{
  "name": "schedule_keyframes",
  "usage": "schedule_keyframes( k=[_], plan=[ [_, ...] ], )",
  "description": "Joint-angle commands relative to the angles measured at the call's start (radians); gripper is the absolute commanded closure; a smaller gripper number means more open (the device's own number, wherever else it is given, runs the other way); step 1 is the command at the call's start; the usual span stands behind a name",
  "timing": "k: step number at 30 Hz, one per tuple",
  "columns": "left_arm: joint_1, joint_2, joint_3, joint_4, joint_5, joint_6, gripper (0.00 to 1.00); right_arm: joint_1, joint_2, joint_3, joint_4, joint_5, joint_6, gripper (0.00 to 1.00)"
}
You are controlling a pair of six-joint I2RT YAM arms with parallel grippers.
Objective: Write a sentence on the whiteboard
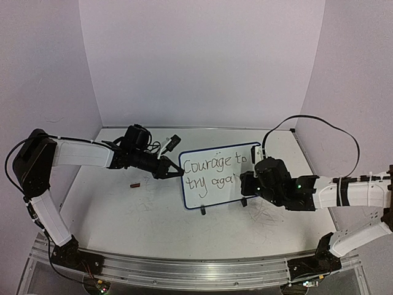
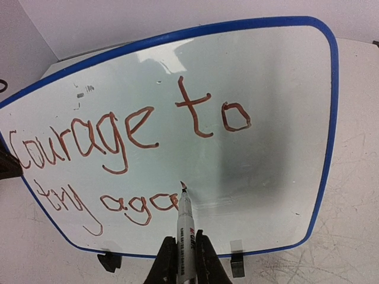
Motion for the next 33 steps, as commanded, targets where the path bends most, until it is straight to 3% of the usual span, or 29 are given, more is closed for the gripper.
schedule_keyframes(
  k=[1, 33],
  plan=[
    [-0.017, 0.001, -0.007, -0.076, -0.026, 0.057, 1.0, -0.005, -0.004, -0.009, -0.002, -0.013, 0.012, 1.0],
    [-0.021, -0.014, -0.009, -0.08, -0.038, 0.065, 1.0, -0.005, 0.05, 0.014, 0.026, 0.031, 0.008, 1.0]
  ],
)
